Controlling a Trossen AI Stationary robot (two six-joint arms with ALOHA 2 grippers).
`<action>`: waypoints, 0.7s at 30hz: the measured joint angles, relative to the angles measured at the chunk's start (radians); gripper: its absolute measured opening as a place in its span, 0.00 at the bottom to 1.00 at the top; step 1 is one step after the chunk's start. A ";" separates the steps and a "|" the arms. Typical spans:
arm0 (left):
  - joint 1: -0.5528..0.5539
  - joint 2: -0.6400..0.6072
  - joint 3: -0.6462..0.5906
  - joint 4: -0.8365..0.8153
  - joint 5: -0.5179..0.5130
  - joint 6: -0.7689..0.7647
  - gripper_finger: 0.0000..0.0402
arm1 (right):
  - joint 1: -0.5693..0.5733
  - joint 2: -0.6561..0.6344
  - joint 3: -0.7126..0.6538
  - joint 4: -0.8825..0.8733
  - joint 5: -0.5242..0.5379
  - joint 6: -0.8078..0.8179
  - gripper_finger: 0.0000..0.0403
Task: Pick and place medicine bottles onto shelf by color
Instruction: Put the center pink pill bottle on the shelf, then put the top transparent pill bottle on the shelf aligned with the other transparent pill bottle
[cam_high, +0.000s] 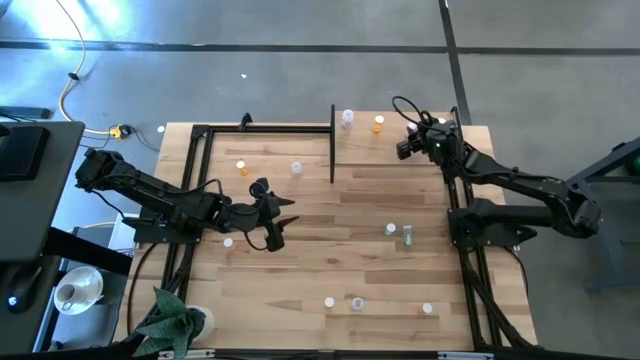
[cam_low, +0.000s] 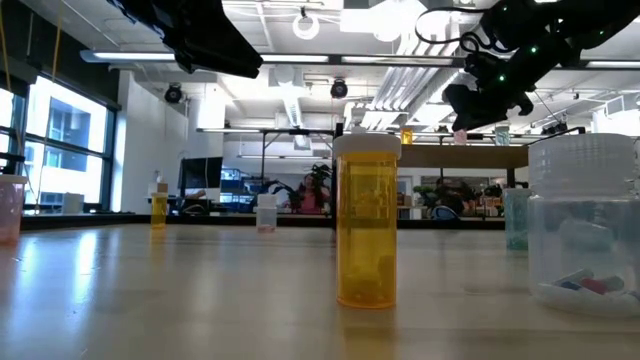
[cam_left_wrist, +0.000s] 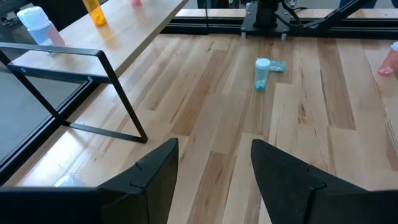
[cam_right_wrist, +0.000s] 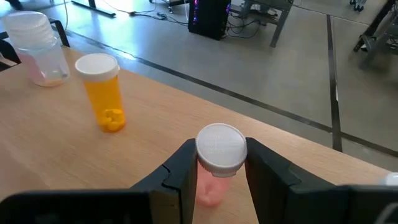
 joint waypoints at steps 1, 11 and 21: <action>0.000 0.000 0.000 0.000 0.000 0.000 0.47 | 0.000 0.000 0.000 0.000 0.003 0.000 0.26; 0.000 0.000 0.000 0.000 0.000 0.003 0.47 | 0.000 0.000 0.000 -0.013 0.005 -0.003 0.34; 0.000 0.000 0.000 -0.001 0.000 0.000 0.47 | 0.005 -0.052 0.033 -0.029 -0.006 -0.003 0.40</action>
